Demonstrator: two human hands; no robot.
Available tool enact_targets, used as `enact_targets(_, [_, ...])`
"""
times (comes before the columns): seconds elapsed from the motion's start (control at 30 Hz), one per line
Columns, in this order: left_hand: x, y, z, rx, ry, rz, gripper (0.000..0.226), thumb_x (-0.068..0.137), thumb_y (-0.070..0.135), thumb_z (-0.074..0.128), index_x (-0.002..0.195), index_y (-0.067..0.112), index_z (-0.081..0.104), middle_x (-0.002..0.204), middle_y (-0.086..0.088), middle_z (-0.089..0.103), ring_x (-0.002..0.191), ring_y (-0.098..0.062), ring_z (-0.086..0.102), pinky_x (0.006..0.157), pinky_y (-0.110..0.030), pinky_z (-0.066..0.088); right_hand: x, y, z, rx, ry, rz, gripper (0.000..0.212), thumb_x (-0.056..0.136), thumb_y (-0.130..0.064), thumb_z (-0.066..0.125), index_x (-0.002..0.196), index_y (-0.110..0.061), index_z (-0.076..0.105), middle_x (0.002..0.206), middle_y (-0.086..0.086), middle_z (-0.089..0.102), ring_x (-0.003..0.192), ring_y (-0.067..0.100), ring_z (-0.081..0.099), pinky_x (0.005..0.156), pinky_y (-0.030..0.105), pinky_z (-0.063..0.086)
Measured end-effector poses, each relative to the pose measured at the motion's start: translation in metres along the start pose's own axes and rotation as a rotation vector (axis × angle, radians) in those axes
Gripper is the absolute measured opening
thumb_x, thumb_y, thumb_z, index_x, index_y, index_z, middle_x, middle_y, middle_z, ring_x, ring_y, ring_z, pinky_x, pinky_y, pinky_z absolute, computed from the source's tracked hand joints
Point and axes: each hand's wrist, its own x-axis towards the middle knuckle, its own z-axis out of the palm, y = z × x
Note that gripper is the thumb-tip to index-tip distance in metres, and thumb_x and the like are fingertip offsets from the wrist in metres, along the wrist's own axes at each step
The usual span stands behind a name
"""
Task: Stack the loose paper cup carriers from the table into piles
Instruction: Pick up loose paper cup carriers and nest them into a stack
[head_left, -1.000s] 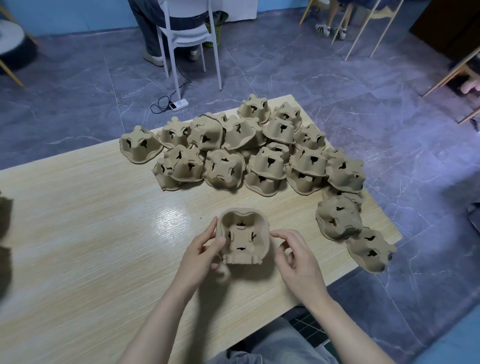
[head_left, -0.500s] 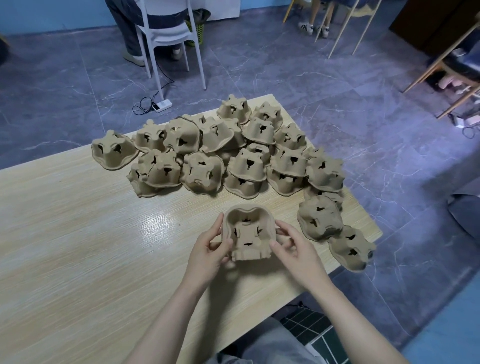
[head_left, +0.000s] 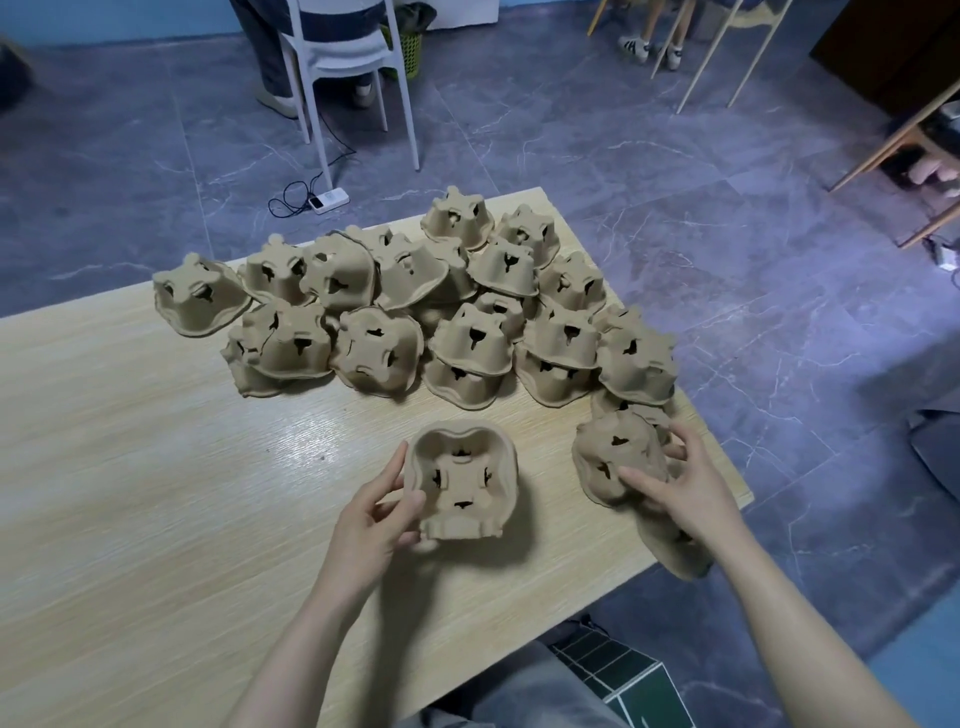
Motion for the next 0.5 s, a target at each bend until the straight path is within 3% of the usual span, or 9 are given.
enact_targets(0.13, [0.000,0.000,0.007,-0.002,0.031,0.012,0.055,0.092,0.013,0.065,0.141,0.034,0.050,0.123,0.008,0.063,0.078,0.002,0.066,0.062,-0.018,0.053,0.009,0.000,0.001,0.029,-0.031,0.010,0.084,0.071,-0.035,0.085,0.138,-0.025,0.035,0.120,-0.005,0.052,0.105,0.015,0.055,0.084,0.031,0.040])
enact_targets(0.33, [-0.002,0.000,0.012,-0.026,0.066,0.011,0.055,0.091,0.016,0.066,0.139,0.036,0.051,0.118,0.016,0.067,0.082,-0.005,0.064,0.063,-0.019,0.054,0.016,0.004,0.006,-0.083,-0.044,-0.008,0.088,0.062,-0.046,0.088,0.131,-0.027,0.038,0.123,-0.001,0.054,0.109,0.020,0.058,0.088,0.042,0.049])
enact_targets(0.5, [0.001,-0.001,0.016,-0.015,0.091,0.025,0.055,0.091,0.014,0.066,0.139,0.036,0.051,0.125,0.012,0.064,0.077,0.001,0.064,0.062,-0.019,0.054,0.013,-0.004,0.010,-0.060,-0.064,-0.106,0.089,0.060,-0.041,0.090,0.133,-0.030,0.041,0.126,-0.003,0.049,0.110,0.015,0.053,0.089,0.042,0.048])
